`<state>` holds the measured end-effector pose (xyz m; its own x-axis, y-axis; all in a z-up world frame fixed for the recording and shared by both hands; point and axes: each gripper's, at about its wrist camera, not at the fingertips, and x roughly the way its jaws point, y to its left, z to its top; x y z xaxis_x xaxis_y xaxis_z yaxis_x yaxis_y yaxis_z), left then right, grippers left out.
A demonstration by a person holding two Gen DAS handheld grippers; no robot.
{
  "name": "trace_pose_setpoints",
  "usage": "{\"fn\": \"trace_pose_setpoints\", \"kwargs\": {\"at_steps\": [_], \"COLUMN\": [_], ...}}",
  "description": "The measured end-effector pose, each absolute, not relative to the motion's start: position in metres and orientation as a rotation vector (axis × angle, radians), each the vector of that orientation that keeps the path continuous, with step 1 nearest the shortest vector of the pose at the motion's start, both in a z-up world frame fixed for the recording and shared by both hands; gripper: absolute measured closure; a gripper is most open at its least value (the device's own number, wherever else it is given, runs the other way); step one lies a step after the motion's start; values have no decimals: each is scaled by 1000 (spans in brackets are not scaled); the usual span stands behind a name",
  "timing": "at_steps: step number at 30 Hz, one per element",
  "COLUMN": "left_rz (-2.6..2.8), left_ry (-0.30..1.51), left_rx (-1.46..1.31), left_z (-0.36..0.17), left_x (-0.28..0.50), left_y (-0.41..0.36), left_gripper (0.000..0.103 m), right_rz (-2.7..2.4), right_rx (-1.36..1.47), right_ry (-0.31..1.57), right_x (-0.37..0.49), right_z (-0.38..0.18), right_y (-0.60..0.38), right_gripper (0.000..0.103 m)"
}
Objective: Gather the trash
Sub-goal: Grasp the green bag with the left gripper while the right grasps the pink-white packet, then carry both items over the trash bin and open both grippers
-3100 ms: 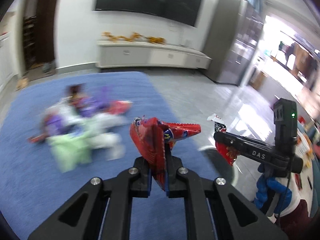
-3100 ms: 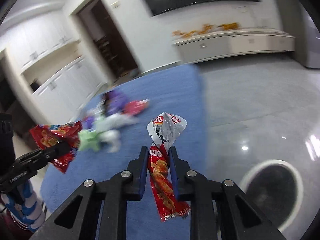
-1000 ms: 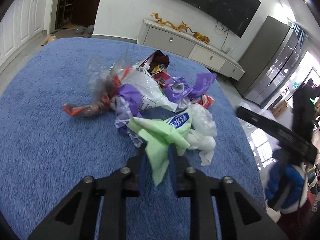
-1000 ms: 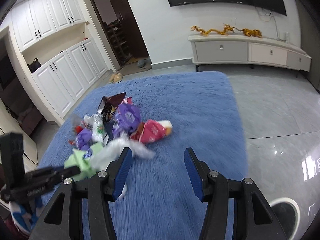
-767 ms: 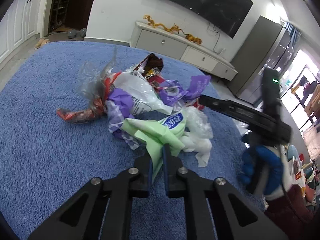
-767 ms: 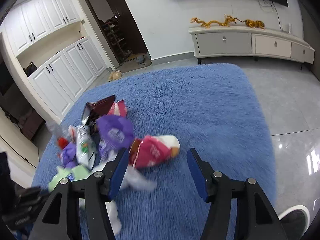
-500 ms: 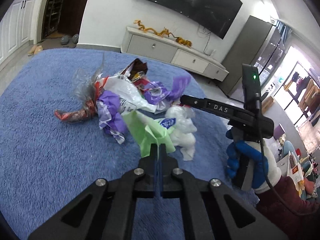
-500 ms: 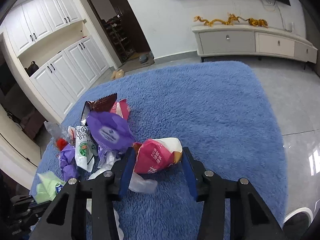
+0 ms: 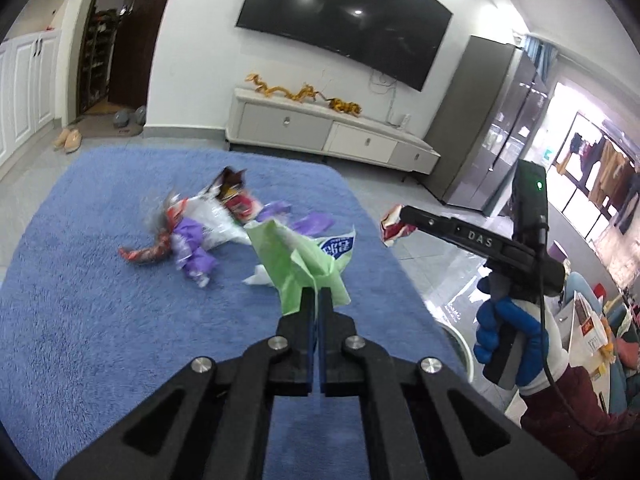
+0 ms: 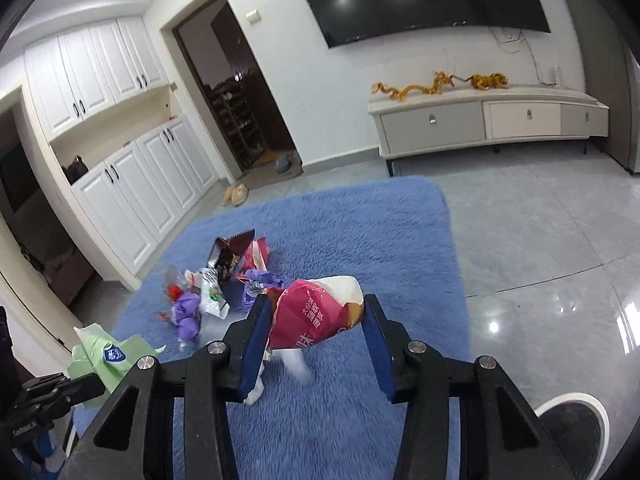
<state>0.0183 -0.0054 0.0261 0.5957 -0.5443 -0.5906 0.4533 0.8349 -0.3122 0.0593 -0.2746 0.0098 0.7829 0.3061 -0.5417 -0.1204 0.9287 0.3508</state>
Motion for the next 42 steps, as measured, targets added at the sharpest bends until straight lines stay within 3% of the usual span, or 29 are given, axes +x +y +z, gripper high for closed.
{"fn": "trace_pose_setpoints", "kwargs": {"at_steps": [9,24,32,42], "left_rz": [-778,-1045,-1090,-1114], "left_ry": [752,966,1072,1091], "left_rx": [-24,163,168,130], "left_z": [42,-33,-66,-62], "left_x": [1,3,8,4], "left_y": [-117,-345,-398,-403], "left_gripper": [102,100,99,98], "right_rz": [16,-272,-334,-400], "right_rx": [365,539,633,645], "right_ry": [573,720,783,753], "right_x": [-32,-105,-113,-135], "right_z": [12,-100,-147,-131], "right_y": [-381,-518,-549,-557], "right_gripper": [60,57,47,46]}}
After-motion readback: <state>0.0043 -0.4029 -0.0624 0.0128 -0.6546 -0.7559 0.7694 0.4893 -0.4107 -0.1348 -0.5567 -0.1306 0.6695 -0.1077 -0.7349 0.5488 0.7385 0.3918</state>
